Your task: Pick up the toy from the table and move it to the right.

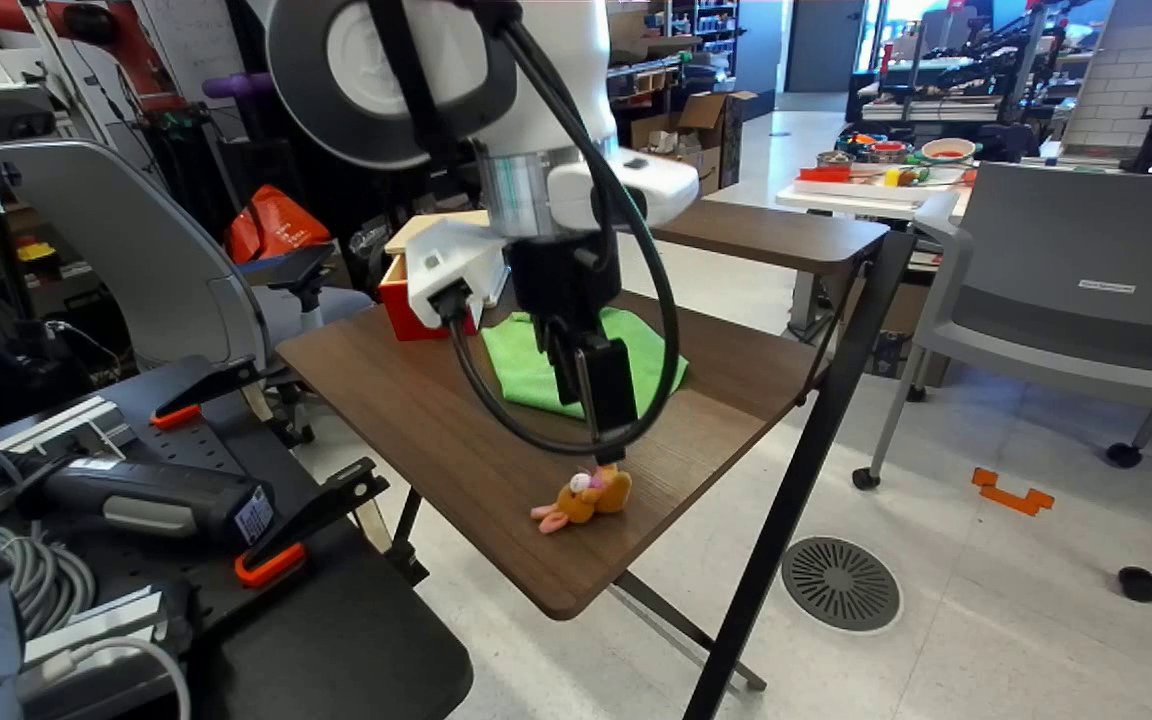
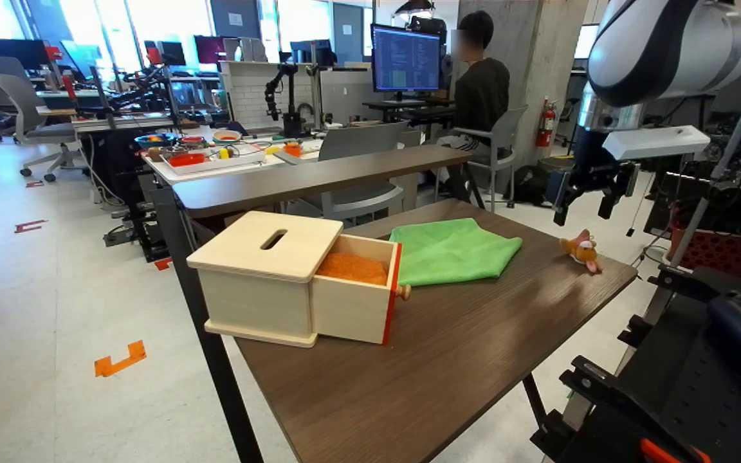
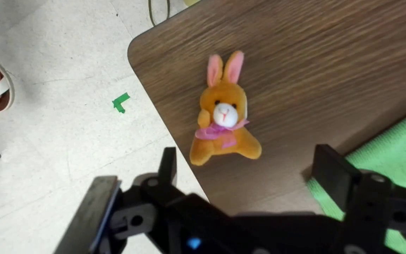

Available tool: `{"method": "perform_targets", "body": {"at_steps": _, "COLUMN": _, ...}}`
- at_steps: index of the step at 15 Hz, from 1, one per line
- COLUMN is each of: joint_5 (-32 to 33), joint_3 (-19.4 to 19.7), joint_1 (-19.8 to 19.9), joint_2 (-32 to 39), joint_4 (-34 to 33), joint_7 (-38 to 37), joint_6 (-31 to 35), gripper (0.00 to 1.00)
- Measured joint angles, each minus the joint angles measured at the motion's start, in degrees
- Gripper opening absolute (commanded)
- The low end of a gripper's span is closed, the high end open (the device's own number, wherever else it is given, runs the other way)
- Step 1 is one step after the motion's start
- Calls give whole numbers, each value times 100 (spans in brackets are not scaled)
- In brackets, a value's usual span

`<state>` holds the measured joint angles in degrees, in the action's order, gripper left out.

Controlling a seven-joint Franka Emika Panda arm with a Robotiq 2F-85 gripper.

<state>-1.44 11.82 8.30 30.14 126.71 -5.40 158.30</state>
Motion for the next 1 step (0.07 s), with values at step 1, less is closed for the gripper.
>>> {"method": "perform_targets", "body": {"at_steps": 1, "joint_5": -18, "joint_3": -54, "joint_1": 8, "joint_2": -265, "joint_4": 162, "joint_7": 6, "joint_6": 9, "gripper": 100}}
